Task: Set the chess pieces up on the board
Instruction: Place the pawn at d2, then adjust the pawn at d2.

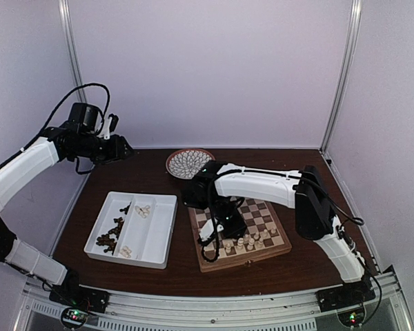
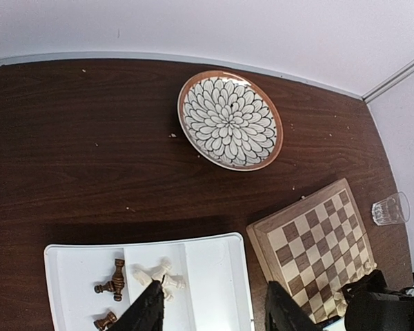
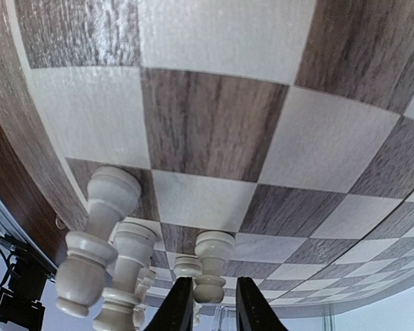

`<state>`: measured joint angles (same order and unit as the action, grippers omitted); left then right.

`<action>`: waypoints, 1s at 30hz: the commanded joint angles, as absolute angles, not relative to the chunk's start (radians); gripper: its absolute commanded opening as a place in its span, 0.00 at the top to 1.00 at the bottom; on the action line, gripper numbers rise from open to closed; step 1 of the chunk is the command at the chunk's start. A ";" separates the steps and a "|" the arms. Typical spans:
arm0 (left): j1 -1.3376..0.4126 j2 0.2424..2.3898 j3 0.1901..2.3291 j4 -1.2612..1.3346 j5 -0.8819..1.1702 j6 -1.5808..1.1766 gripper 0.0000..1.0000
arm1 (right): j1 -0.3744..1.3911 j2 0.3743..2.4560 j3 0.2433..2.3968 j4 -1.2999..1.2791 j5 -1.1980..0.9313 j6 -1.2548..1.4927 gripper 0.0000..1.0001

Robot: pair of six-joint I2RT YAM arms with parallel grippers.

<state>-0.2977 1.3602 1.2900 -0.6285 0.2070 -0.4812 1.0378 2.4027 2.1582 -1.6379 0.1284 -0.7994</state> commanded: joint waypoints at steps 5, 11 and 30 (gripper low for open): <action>-0.287 1.353 1.279 -0.583 0.229 -0.491 0.50 | 1.042 2.385 2.204 -1.625 0.109 -0.779 0.77; -0.287 1.358 1.279 -0.582 0.235 -0.491 0.50 | 1.037 2.409 2.226 -1.633 0.093 -0.779 0.77; -0.281 1.366 1.281 -0.582 0.250 -0.495 0.50 | 1.035 2.429 2.250 -1.644 0.052 -0.775 0.80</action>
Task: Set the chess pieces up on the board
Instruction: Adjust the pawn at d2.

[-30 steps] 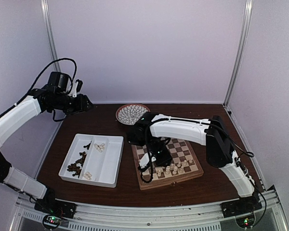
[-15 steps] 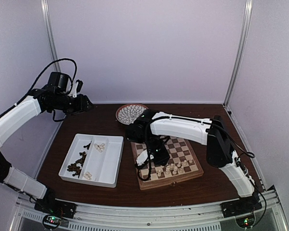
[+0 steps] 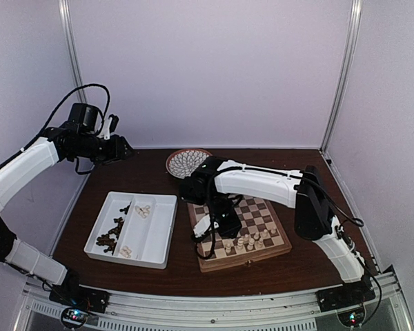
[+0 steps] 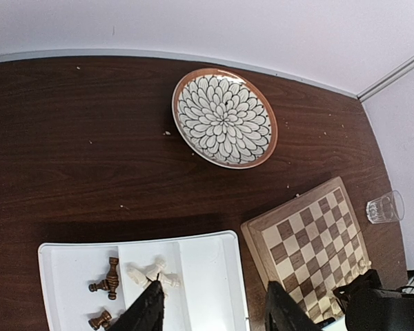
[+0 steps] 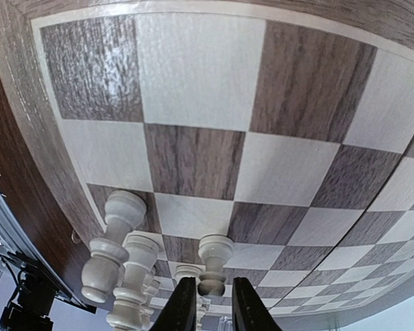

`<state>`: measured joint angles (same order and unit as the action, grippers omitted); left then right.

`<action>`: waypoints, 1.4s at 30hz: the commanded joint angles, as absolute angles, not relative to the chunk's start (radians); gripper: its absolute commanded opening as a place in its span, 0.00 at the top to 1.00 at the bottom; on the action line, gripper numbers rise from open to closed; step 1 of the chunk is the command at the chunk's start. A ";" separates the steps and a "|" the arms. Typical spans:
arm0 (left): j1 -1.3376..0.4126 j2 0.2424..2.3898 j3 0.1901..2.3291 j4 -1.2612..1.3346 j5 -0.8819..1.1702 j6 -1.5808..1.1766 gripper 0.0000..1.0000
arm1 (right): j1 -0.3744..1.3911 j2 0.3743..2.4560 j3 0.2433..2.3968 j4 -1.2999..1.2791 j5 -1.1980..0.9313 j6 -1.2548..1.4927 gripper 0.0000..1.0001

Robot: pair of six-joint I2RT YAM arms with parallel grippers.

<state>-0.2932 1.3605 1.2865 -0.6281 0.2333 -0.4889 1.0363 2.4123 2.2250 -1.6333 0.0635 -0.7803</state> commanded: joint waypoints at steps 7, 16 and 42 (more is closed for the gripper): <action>-0.278 1.367 1.281 -0.581 0.258 -0.497 0.50 | 1.035 2.415 2.238 -1.660 0.055 -0.776 0.88; -0.270 1.369 1.279 -0.577 0.272 -0.503 0.50 | 1.035 2.364 2.172 -1.664 0.052 -0.778 0.90; -0.268 1.376 1.277 -0.576 0.279 -0.505 0.50 | 1.037 2.344 2.178 -1.666 0.062 -0.775 0.78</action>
<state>-0.2802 1.3674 1.2861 -0.6216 0.2668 -0.5018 1.0363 2.3951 2.1811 -1.6459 0.0563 -0.7784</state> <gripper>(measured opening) 0.498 0.213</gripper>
